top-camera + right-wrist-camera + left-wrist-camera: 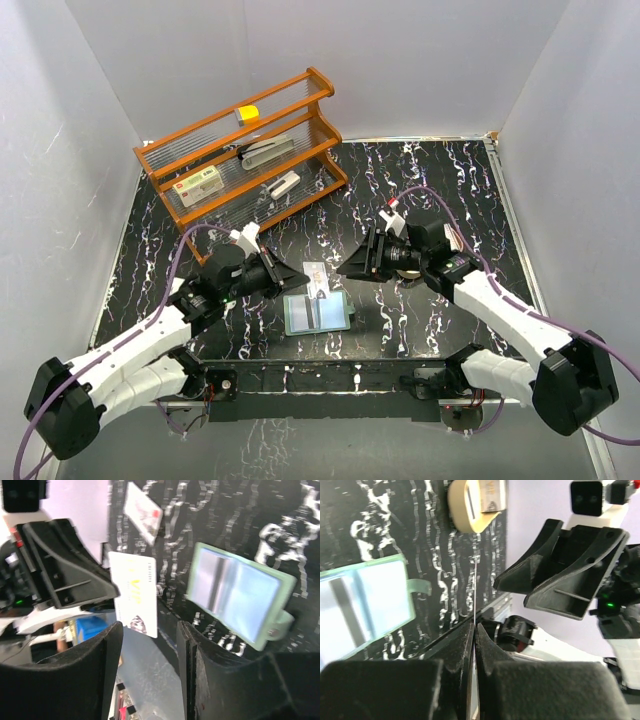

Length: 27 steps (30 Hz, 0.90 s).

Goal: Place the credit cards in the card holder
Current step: Insert the credit card into the card holder.

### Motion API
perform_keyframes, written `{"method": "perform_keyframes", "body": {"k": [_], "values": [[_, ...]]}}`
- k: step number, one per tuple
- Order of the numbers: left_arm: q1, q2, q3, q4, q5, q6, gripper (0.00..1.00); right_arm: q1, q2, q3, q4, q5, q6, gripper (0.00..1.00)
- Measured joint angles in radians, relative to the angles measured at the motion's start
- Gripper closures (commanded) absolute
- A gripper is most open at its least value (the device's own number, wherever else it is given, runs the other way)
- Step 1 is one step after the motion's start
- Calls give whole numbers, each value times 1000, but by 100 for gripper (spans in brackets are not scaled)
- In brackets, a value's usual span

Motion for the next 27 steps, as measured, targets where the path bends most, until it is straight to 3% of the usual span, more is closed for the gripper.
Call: {"method": "perform_keyframes", "body": {"k": [14,27], "values": [[0,147,-37,-115,23,113,100,12,74,-3,-203,259,-177,51],[8,199,-52,-124,51,159,100,166,271,-3,-232,367,-277,53]]}}
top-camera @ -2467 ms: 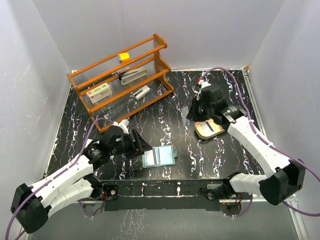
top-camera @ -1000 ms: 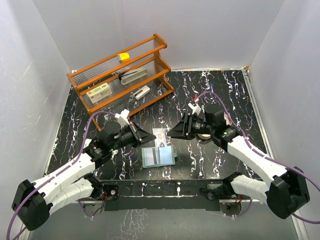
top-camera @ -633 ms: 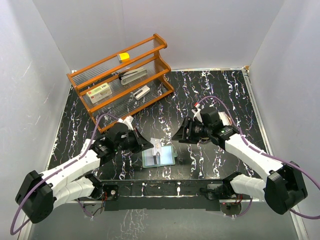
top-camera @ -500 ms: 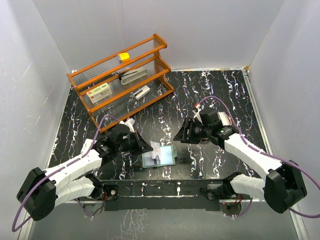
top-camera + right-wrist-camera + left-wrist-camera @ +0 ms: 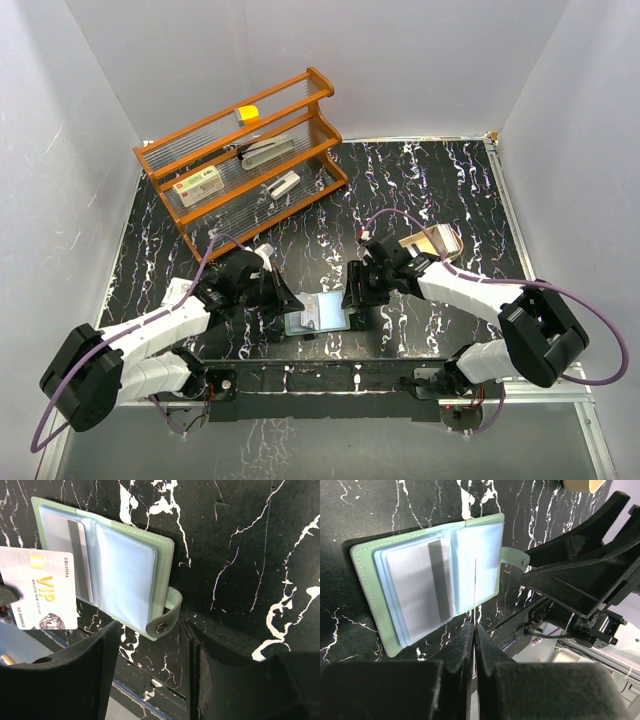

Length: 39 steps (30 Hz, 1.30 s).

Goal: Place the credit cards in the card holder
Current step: Insert the credit card into the card holder.

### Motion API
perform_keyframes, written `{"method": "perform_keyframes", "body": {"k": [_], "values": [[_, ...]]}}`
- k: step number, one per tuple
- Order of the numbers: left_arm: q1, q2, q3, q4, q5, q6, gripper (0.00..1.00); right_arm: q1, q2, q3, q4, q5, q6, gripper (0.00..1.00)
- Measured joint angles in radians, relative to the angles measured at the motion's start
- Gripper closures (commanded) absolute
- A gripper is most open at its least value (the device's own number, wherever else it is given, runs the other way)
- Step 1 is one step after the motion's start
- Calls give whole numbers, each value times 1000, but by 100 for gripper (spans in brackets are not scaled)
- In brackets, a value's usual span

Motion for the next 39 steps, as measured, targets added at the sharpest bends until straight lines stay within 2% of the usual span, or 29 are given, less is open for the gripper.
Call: {"method": "perform_keyframes", "body": {"k": [12,20,24,39], "values": [[15,65,-30,48,23,5,100,18,14,0,6,58,-64,64],[18,66,-58,101,45,-3,100,18,68,0,19,74,-94,83],[18,64,-58,117,51,-13,100,18,68,0,18,92,-112,89],[19,121,-56,123,53,-4,100,18,68,-31,31,105,-128,90]]}}
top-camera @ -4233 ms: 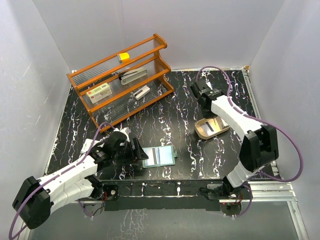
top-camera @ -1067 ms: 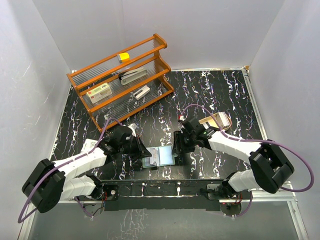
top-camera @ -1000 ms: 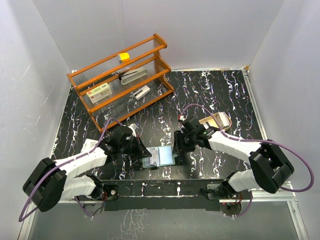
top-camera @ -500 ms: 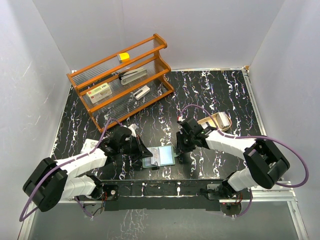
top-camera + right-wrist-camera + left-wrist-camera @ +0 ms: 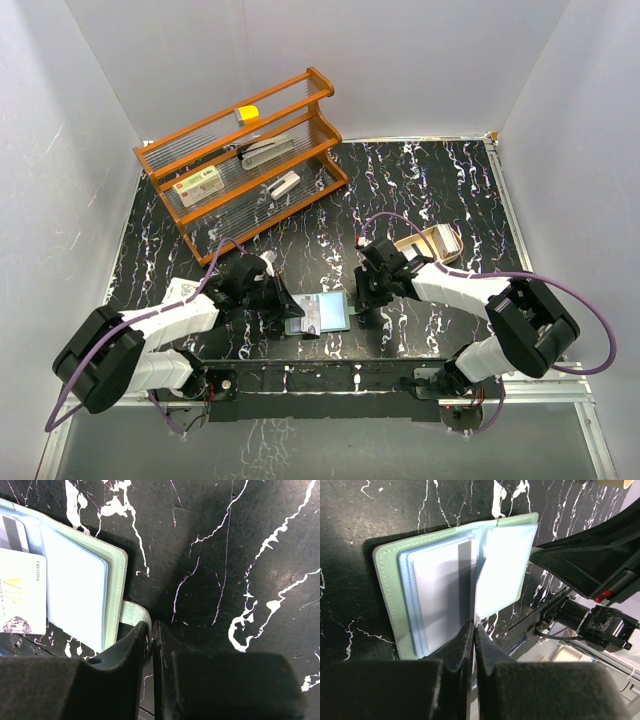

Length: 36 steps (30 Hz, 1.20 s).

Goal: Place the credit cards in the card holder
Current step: Insert the credit card into the card holder.

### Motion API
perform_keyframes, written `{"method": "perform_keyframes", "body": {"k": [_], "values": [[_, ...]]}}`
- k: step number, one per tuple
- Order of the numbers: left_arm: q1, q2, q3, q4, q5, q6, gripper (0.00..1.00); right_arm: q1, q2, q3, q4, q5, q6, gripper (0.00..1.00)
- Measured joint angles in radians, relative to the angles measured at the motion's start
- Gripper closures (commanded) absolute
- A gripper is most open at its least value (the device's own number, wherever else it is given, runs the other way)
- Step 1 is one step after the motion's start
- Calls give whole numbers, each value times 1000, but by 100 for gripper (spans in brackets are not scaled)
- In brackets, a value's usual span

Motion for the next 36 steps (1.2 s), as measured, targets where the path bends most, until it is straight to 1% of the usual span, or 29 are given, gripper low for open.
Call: {"method": "perform_keyframes", "body": {"k": [14,28,36], "values": [[0,74,2,12,1,40,100,3,0,1,-3,15,-30,90],[0,177,109,-37,-19,104,100,8,-13,-14,18,3,-35,90],[0,204,117,-22,-24,96,100,15,-30,-42,57,-5,10,90]]}}
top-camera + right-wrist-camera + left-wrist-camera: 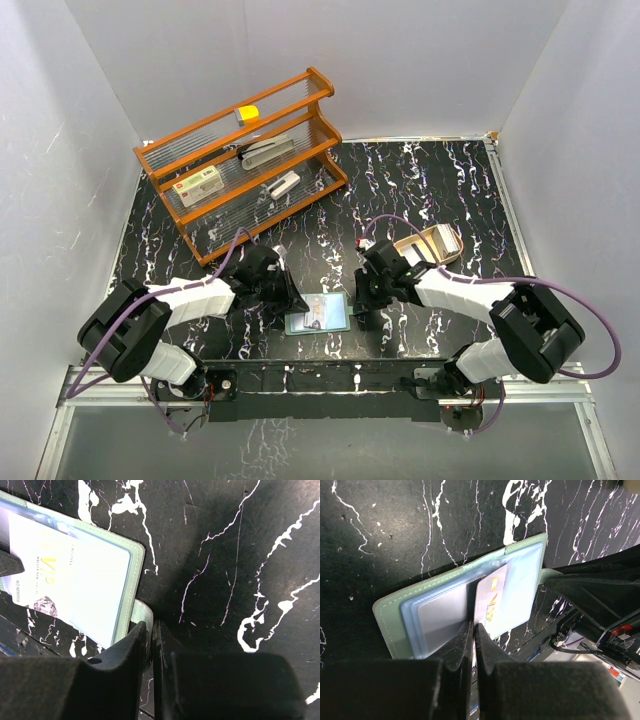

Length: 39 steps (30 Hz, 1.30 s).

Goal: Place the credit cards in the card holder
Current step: Insert the credit card into the card holder.

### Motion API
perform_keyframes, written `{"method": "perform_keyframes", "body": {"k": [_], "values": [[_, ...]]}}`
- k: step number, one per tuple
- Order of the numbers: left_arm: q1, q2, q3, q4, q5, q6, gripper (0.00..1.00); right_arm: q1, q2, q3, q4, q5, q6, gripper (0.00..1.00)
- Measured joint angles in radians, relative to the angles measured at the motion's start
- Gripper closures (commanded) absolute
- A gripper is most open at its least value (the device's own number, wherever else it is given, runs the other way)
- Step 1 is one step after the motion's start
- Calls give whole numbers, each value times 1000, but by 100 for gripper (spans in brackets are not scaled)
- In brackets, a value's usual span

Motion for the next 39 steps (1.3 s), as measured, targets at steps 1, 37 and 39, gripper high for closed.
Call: {"method": "perform_keyframes", "body": {"k": [1,37,39], "values": [[0,0,-1,5,-2,-4,100,0,-4,-8,11,-4,12,89],[-39,45,-105,285,-14,-178,89,3,-67,-109,116,-40,199,95],[-41,34,-105,273,-19,-176,83,3,-67,-109,115,-40,198,97]]}}
